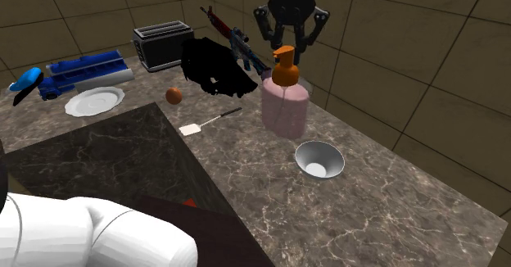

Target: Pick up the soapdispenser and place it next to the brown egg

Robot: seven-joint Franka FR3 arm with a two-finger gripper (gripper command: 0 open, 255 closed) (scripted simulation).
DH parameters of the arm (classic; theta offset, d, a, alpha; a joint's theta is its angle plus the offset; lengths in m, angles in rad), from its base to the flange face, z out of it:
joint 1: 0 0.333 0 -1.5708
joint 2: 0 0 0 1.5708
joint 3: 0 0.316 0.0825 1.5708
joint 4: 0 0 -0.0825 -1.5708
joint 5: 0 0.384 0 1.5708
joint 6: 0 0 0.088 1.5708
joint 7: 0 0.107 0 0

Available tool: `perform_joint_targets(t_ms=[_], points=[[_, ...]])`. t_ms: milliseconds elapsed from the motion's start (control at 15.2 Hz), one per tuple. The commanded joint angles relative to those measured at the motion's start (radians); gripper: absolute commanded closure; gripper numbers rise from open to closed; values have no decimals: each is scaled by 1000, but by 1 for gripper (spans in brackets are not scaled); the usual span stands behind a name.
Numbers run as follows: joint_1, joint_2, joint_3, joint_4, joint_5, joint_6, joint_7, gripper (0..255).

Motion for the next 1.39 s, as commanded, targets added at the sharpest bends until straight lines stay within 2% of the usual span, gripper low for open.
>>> perform_joint_targets(t_ms=[0,660,1320], points=[[13,16,27,-8,16,20,42,255],[89,176,148,50,90,106,234,255],[164,416,244,235,130,154,401,255]])
